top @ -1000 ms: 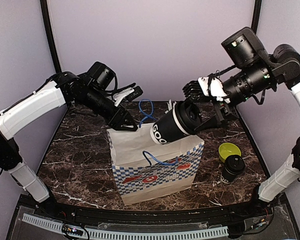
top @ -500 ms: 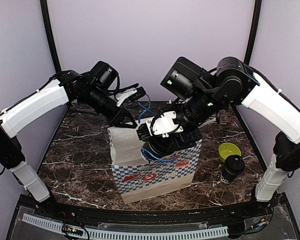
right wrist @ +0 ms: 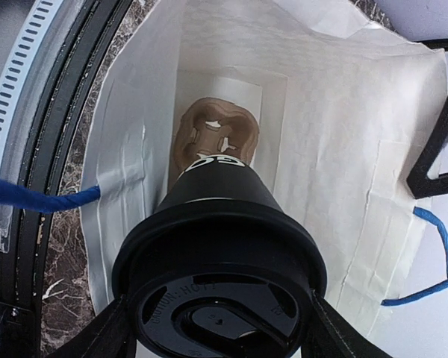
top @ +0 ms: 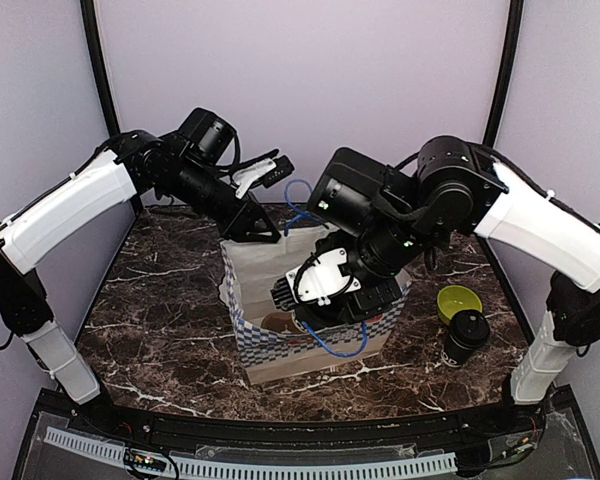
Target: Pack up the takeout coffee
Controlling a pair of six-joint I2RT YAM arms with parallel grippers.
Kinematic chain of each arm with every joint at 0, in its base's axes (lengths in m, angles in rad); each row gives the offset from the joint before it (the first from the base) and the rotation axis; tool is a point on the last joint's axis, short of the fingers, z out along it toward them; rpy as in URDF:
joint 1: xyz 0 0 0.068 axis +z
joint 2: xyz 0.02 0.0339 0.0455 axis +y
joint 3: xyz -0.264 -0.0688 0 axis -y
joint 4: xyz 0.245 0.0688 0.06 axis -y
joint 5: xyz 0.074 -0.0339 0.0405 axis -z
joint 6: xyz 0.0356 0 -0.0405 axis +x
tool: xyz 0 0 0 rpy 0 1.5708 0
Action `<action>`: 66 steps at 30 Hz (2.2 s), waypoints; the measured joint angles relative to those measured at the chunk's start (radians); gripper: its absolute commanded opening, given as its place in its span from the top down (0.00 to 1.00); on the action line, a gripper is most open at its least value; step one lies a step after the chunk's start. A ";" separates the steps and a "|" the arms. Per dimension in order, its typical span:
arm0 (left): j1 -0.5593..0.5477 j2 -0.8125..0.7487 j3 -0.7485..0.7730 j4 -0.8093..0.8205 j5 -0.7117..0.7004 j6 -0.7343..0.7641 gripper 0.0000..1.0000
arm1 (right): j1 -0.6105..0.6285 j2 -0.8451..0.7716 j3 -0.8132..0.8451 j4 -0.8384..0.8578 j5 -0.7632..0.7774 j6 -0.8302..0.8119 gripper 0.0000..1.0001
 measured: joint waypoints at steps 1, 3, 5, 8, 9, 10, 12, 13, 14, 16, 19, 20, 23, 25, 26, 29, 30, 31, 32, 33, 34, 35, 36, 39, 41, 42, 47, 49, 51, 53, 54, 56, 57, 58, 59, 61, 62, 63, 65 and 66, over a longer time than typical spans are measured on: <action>-0.003 0.002 0.008 0.002 -0.001 0.004 0.52 | 0.004 -0.001 -0.009 0.001 0.003 0.006 0.58; -0.008 0.003 0.018 0.005 -0.003 -0.001 0.44 | 0.018 -0.010 -0.035 0.003 0.011 0.020 0.58; -0.018 0.003 0.019 0.007 -0.010 -0.001 0.38 | 0.035 -0.025 -0.060 0.003 0.019 0.036 0.59; -0.032 -0.002 0.016 0.011 -0.014 -0.005 0.32 | 0.069 -0.061 -0.110 0.006 0.037 0.052 0.59; -0.036 -0.010 0.010 0.017 -0.014 -0.005 0.29 | 0.080 -0.075 -0.130 0.005 0.043 0.059 0.59; -0.038 -0.024 0.000 0.026 -0.011 -0.006 0.28 | 0.089 -0.084 -0.145 0.005 0.048 0.063 0.59; -0.039 -0.065 -0.026 0.049 0.000 -0.010 0.24 | 0.111 -0.105 -0.177 0.004 0.064 0.068 0.60; -0.040 -0.090 -0.041 0.065 0.006 -0.012 0.23 | 0.120 -0.110 -0.188 0.005 0.069 0.070 0.60; -0.040 -0.131 -0.066 0.093 0.019 -0.019 0.22 | 0.131 -0.115 -0.201 0.005 0.076 0.071 0.60; -0.040 -0.197 -0.096 0.132 0.040 -0.026 0.20 | 0.157 -0.124 -0.234 0.006 0.089 0.077 0.61; -0.040 -0.288 -0.125 0.196 0.078 -0.034 0.20 | 0.198 -0.130 -0.291 0.004 0.094 0.087 0.61; -0.040 -0.322 -0.135 0.227 0.099 -0.035 0.20 | 0.209 -0.130 -0.308 0.005 0.094 0.089 0.61; -0.040 -0.345 -0.148 0.266 0.114 -0.036 0.20 | 0.228 -0.129 -0.333 0.000 0.098 0.092 0.61; -0.042 -0.352 -0.176 0.297 0.109 -0.035 0.19 | 0.232 -0.129 -0.332 0.001 0.109 0.093 0.62; -0.042 -0.352 -0.192 0.309 0.101 -0.034 0.19 | 0.234 -0.129 -0.331 0.002 0.119 0.094 0.62; -0.042 -0.341 -0.245 0.328 0.060 -0.028 0.19 | 0.236 -0.134 -0.352 0.021 0.173 0.091 0.63; -0.042 -0.335 -0.257 0.331 0.044 -0.025 0.19 | 0.240 -0.140 -0.377 0.033 0.194 0.085 0.63; -0.041 -0.328 -0.269 0.335 0.032 -0.021 0.19 | 0.243 -0.146 -0.399 0.042 0.209 0.080 0.63; -0.041 -0.324 -0.278 0.338 0.021 -0.017 0.19 | 0.251 -0.155 -0.430 0.051 0.229 0.074 0.63; -0.041 -0.319 -0.288 0.341 0.009 -0.013 0.19 | 0.261 -0.162 -0.459 0.057 0.245 0.066 0.63; -0.039 -0.315 -0.297 0.347 -0.006 -0.008 0.19 | 0.271 -0.167 -0.483 0.061 0.258 0.061 0.62; -0.035 -0.311 -0.304 0.355 -0.017 -0.006 0.19 | 0.283 -0.173 -0.502 0.065 0.269 0.058 0.62; -0.033 -0.311 -0.312 0.363 -0.031 -0.004 0.19 | 0.294 -0.178 -0.518 0.067 0.278 0.055 0.62; -0.018 -0.322 -0.350 0.403 -0.059 -0.003 0.18 | 0.314 -0.200 -0.554 0.088 0.311 0.050 0.62; -0.003 -0.349 -0.394 0.442 -0.068 -0.004 0.18 | 0.319 -0.218 -0.578 0.111 0.349 0.040 0.62; 0.004 -0.366 -0.415 0.461 -0.068 -0.005 0.18 | 0.319 -0.224 -0.586 0.122 0.367 0.036 0.62; 0.030 -0.435 -0.474 0.541 -0.064 -0.015 0.18 | 0.314 -0.232 -0.624 0.199 0.435 0.014 0.62; 0.037 -0.449 -0.488 0.573 -0.059 -0.021 0.18 | 0.303 -0.232 -0.632 0.217 0.439 0.011 0.62; 0.042 -0.454 -0.503 0.594 -0.053 -0.027 0.18 | 0.287 -0.231 -0.632 0.231 0.436 0.009 0.62; 0.044 -0.454 -0.517 0.606 -0.048 -0.032 0.18 | 0.270 -0.231 -0.634 0.243 0.432 0.008 0.63; 0.044 -0.454 -0.524 0.609 -0.046 -0.034 0.18 | 0.262 -0.231 -0.637 0.249 0.430 0.005 0.63; 0.046 -0.454 -0.532 0.613 -0.042 -0.035 0.18 | 0.253 -0.231 -0.651 0.263 0.426 0.002 0.63; 0.049 -0.454 -0.534 0.616 -0.040 -0.035 0.18 | 0.251 -0.232 -0.658 0.268 0.422 0.001 0.63; 0.049 -0.455 -0.537 0.620 -0.039 -0.035 0.18 | 0.250 -0.232 -0.668 0.275 0.418 -0.002 0.63; 0.050 -0.457 -0.539 0.622 -0.037 -0.035 0.18 | 0.249 -0.233 -0.678 0.279 0.412 -0.005 0.63; 0.050 -0.460 -0.541 0.623 -0.036 -0.035 0.18 | 0.249 -0.239 -0.700 0.286 0.400 -0.010 0.63; 0.050 -0.461 -0.541 0.625 -0.036 -0.035 0.18 | 0.249 -0.243 -0.708 0.289 0.395 -0.013 0.63; 0.050 -0.463 -0.541 0.627 -0.034 -0.035 0.17 | 0.249 -0.248 -0.718 0.291 0.388 -0.016 0.63; 0.051 -0.464 -0.541 0.629 -0.033 -0.035 0.17 | 0.249 -0.262 -0.733 0.299 0.376 -0.025 0.63; 0.051 -0.464 -0.542 0.632 -0.032 -0.035 0.17 | 0.251 -0.268 -0.736 0.302 0.372 -0.025 0.63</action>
